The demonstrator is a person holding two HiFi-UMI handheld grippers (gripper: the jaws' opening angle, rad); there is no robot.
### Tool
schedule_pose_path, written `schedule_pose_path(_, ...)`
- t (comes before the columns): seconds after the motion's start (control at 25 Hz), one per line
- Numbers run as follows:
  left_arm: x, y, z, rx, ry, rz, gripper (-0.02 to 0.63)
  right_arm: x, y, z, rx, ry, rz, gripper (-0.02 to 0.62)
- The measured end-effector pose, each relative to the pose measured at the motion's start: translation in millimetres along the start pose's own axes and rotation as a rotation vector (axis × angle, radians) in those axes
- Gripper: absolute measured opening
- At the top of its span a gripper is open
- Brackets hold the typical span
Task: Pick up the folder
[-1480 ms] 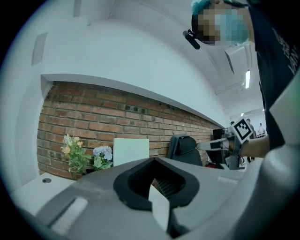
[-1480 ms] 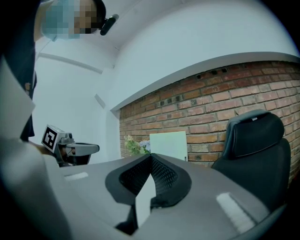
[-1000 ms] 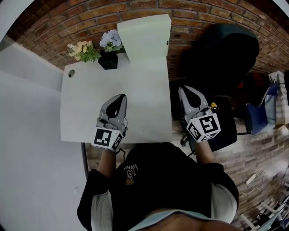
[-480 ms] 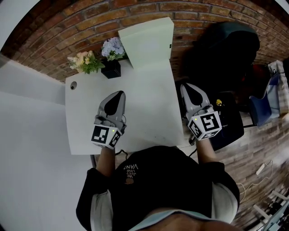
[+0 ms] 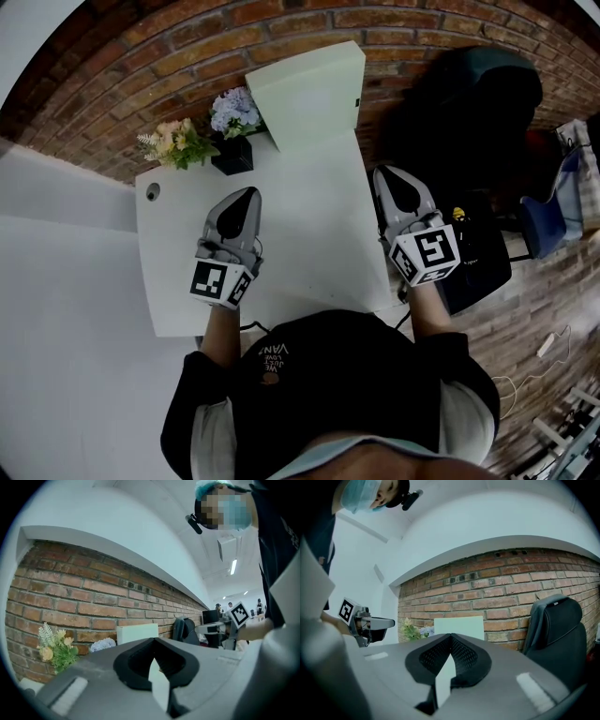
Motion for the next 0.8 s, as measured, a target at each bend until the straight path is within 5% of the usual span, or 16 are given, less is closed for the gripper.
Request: schedule_pose_path(0.8,-2.4,34.3,-62.1,0.050,0.002,-0.017,0.000,0.2,-48.0,-66.5,-0.012,0.009,-0.002,-0.002)
Point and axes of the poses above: the fingertips, and each gripper's own axes: z backward along the fingers, y to its left, x out of its top, the point moved 7 cm from there along z, backward along the fingers, and after that the axes turned 9 degrees about y, right-handed, at the moved point
